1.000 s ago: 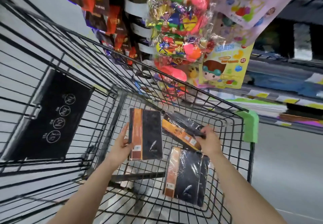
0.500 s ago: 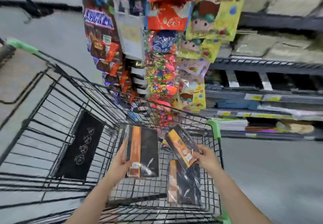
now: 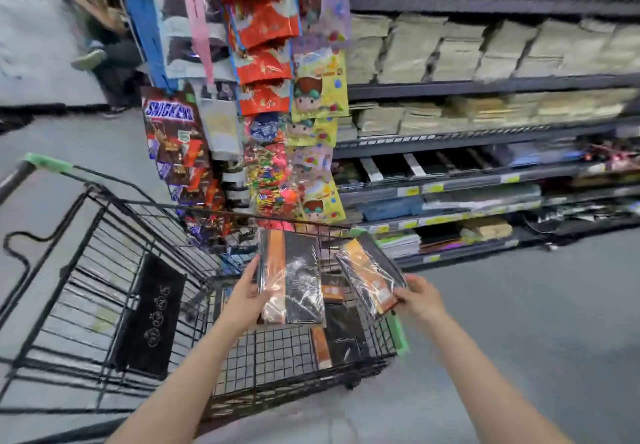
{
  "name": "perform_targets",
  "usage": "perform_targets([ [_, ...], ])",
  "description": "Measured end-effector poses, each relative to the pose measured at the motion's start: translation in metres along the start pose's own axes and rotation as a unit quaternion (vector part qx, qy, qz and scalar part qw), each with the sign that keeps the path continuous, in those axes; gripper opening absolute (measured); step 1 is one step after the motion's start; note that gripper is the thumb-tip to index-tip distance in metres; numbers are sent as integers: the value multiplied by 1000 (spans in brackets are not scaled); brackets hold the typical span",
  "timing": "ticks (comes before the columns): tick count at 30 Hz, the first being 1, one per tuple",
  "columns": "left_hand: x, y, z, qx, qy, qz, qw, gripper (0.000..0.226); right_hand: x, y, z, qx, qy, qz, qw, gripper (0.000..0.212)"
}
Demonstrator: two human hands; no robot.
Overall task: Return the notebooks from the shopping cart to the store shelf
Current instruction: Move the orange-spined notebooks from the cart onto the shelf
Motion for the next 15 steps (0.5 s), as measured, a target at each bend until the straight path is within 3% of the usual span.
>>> perform_targets([
  [8,-48,31,-6,-4,-47,3,999,76,73,7,-1,-15,44,77,996,37],
  [12,-97,46,11,1,-61,-31,998,78,122,4,10,-8,60,98,993,22],
  [15,-146,59,29,5,-72,-49,996,79,166,-1,29,-7,67,118,991,21],
])
Point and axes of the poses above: each hand's wrist, its own z-axis towards the middle knuckle, its own x-axis out of the back of the hand, y = z × x, the point moved 2 cm from there along z, towards the middle knuckle, and after that the axes turned 5 degrees about z, right-handed, at the moved point
